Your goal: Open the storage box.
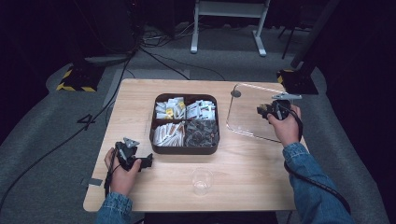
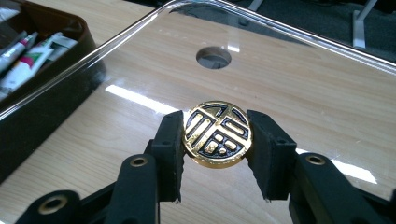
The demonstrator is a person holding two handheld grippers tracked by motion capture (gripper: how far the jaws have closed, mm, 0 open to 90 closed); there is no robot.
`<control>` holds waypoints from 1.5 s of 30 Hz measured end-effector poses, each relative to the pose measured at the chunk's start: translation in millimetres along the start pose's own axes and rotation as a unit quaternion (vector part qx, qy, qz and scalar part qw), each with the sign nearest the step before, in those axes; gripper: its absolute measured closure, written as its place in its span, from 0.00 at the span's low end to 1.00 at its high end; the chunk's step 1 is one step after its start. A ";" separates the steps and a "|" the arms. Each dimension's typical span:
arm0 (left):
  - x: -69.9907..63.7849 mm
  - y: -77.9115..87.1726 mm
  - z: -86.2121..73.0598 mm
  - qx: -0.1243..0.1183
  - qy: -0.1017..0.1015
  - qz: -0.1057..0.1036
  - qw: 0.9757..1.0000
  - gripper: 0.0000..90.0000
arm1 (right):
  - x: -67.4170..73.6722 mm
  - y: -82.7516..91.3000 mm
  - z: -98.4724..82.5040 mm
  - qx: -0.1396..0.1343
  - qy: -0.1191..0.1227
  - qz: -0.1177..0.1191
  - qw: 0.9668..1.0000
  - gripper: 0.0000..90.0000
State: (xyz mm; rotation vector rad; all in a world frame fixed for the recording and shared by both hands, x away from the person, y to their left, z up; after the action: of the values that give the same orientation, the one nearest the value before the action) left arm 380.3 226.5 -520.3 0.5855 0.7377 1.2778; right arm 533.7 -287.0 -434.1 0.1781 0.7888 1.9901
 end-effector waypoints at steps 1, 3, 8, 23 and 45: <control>0.0 -0.1 0.0 0.000 0.000 -0.001 1.000 0.00 | -0.4 -1.6 -1.9 0.001 -0.002 -0.001 1.000 0.65; 0.0 0.0 0.0 0.000 0.000 0.000 1.000 0.00 | -1.8 -5.8 -7.3 0.007 -0.004 -0.003 1.000 0.65; 0.0 0.0 0.0 0.000 0.000 0.000 1.000 0.00 | -2.4 -16.4 -20.7 0.021 -0.005 0.000 1.000 0.65; 0.0 0.0 0.0 0.000 0.000 -0.001 1.000 0.00 | -6.9 -32.8 -49.4 0.042 -0.024 0.000 0.999 0.65; -0.6 0.2 -0.5 0.001 0.001 -0.002 1.000 0.00 | -9.6 -30.8 -55.2 0.027 -0.037 -0.002 0.999 0.44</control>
State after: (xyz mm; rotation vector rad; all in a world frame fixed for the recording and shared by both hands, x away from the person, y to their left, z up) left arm 379.7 225.9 -520.4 0.5847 0.7404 1.2750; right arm 537.7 -309.7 -493.7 0.2796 0.7944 1.9496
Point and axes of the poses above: each handheld gripper's, and its own axes: y roughly backward along the jaws, z roughly out of its top, x roughly to its left, the point moved 2 cm from there along -y, roughly forward along the jaws, and after that the axes turned 12 degrees about y, right-handed, at the moved point
